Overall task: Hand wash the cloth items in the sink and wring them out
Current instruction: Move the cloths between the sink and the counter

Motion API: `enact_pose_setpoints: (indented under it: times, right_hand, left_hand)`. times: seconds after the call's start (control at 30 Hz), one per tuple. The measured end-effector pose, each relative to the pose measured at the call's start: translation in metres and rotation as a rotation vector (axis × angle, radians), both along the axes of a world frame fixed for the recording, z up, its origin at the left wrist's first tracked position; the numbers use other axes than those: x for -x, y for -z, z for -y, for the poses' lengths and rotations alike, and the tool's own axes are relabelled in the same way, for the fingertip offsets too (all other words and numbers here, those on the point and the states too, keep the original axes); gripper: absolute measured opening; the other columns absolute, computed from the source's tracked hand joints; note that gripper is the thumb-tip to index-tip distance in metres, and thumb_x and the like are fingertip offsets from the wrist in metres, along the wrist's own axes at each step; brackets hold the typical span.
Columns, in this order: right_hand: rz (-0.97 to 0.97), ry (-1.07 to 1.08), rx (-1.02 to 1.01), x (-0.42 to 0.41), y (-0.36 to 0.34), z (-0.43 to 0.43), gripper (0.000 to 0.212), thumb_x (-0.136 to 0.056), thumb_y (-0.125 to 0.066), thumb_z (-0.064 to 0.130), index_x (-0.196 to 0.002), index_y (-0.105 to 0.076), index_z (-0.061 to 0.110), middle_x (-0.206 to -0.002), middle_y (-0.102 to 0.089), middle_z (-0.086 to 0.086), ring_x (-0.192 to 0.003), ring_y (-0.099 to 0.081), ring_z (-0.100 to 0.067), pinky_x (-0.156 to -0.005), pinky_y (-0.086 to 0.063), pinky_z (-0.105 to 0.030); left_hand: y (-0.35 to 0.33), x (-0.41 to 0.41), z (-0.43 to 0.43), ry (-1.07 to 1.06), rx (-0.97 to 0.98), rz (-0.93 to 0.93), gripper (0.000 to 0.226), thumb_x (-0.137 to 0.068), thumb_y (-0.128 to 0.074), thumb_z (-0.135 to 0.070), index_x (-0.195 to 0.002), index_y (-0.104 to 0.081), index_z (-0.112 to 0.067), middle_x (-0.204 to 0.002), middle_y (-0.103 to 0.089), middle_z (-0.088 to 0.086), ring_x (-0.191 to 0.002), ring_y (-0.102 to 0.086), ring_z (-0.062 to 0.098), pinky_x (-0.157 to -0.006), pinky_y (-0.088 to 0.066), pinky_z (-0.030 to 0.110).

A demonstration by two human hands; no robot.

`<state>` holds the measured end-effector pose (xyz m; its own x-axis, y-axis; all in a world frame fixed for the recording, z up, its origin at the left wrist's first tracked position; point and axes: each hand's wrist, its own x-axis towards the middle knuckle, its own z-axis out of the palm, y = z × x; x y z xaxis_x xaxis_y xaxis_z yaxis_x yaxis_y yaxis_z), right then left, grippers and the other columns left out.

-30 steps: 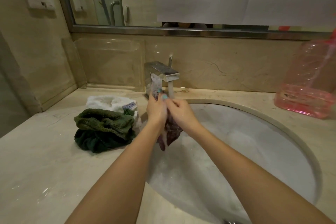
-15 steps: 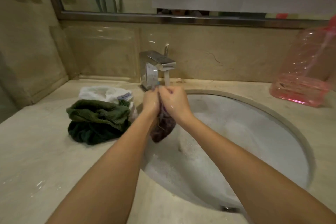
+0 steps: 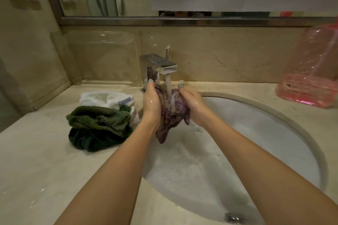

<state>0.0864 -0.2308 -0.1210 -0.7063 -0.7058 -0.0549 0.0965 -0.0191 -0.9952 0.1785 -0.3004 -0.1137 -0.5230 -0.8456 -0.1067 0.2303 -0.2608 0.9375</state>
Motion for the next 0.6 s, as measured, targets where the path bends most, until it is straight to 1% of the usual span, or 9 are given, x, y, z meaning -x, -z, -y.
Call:
enact_pose_setpoints:
  times: [0.07, 0.13, 0.2, 0.27, 0.3, 0.37, 0.43, 0.53, 0.6]
  right_hand:
    - [0.151, -0.127, 0.172, 0.0, -0.004, -0.002, 0.031, -0.101, -0.048, 0.019, -0.12, -0.056, -0.005, -0.111, -0.067, -0.022, -0.097, -0.067, -0.031, -0.087, -0.056, -0.039]
    - [0.197, -0.14, 0.25, -0.003, -0.012, 0.001, 0.022, -0.102, -0.045, 0.019, -0.112, -0.057, 0.003, -0.107, -0.067, -0.018, -0.093, -0.067, -0.028, -0.085, -0.055, -0.04]
    - [0.013, -0.053, 0.136, -0.013, -0.017, 0.004, 0.018, -0.103, -0.043, 0.022, -0.101, -0.059, 0.013, -0.095, -0.067, -0.009, -0.083, -0.066, -0.019, -0.074, -0.055, -0.03]
    - [-0.234, -0.005, 0.023, -0.028, -0.015, 0.003, 0.019, -0.103, -0.043, 0.023, -0.089, -0.056, 0.019, -0.079, -0.06, -0.001, -0.068, -0.057, -0.01, -0.059, -0.047, -0.02]
    - [-0.307, -0.004, 0.02, -0.035, -0.013, 0.004, 0.021, -0.102, -0.046, 0.023, -0.083, -0.054, 0.022, -0.075, -0.057, 0.003, -0.065, -0.054, -0.006, -0.057, -0.043, -0.017]
    - [-0.344, -0.034, 0.043, -0.048, -0.012, 0.007, 0.028, -0.099, -0.051, 0.023, -0.072, -0.051, 0.023, -0.064, -0.054, 0.008, -0.057, -0.05, -0.001, -0.054, -0.039, -0.015]
    - [-0.343, -0.013, 0.042, -0.053, -0.012, 0.012, 0.034, -0.098, -0.053, 0.024, -0.065, -0.049, 0.017, -0.052, -0.049, 0.009, -0.048, -0.046, -0.004, -0.048, -0.037, -0.018]
    - [-0.335, 0.208, 0.004, -0.042, -0.012, 0.018, 0.034, -0.098, -0.05, 0.025, -0.068, -0.056, 0.01, -0.061, -0.056, -0.004, -0.061, -0.049, -0.016, -0.059, -0.038, -0.029]
    - [-0.266, 0.333, -0.064, -0.025, -0.006, 0.016, 0.034, -0.096, -0.048, 0.021, -0.065, -0.056, 0.01, -0.068, -0.059, -0.009, -0.069, -0.054, -0.022, -0.065, -0.042, -0.033]
  left_hand:
    - [-0.003, -0.007, -0.001, 0.03, -0.038, 0.01, 0.076, -0.081, -0.036, -0.067, -0.125, -0.063, -0.011, -0.124, -0.065, 0.012, -0.114, -0.061, 0.03, -0.104, -0.044, 0.049]
    - [-0.006, -0.008, -0.004, 0.042, -0.011, 0.052, 0.06, -0.096, -0.031, -0.052, -0.119, -0.062, -0.006, -0.116, -0.065, 0.01, -0.106, -0.06, 0.025, -0.097, -0.048, 0.044]
    - [-0.008, -0.003, -0.009, 0.043, 0.063, 0.086, 0.048, -0.1, -0.032, -0.043, -0.119, -0.059, -0.008, -0.112, -0.064, 0.009, -0.105, -0.06, 0.024, -0.095, -0.048, 0.041]
    - [-0.007, 0.004, -0.014, -0.003, 0.178, 0.145, 0.043, -0.102, -0.036, -0.036, -0.129, -0.053, -0.009, -0.121, -0.06, 0.01, -0.113, -0.057, 0.026, -0.101, -0.046, 0.042]
    - [-0.006, 0.005, -0.013, -0.047, 0.219, 0.174, 0.038, -0.104, -0.036, -0.031, -0.129, -0.052, -0.008, -0.12, -0.06, 0.013, -0.111, -0.058, 0.028, -0.097, -0.048, 0.041]
    - [-0.004, 0.003, -0.007, -0.109, 0.193, 0.195, 0.035, -0.105, -0.036, -0.03, -0.117, -0.058, -0.006, -0.111, -0.064, 0.018, -0.101, -0.063, 0.031, -0.085, -0.051, 0.039]
    - [0.001, 0.003, 0.0, -0.122, 0.192, 0.203, 0.036, -0.103, -0.038, -0.033, -0.1, -0.064, -0.008, -0.101, -0.068, 0.019, -0.093, -0.065, 0.031, -0.083, -0.054, 0.041]
    - [-0.002, 0.002, -0.015, -0.073, 0.351, 0.276, 0.034, -0.1, -0.043, -0.029, -0.09, -0.068, -0.01, -0.092, -0.07, 0.012, -0.084, -0.065, 0.024, -0.076, -0.053, 0.035]
    - [-0.002, 0.003, -0.031, -0.016, 0.463, 0.265, 0.034, -0.099, -0.046, -0.029, -0.078, -0.066, -0.011, -0.082, -0.07, 0.011, -0.079, -0.065, 0.023, -0.075, -0.052, 0.034]
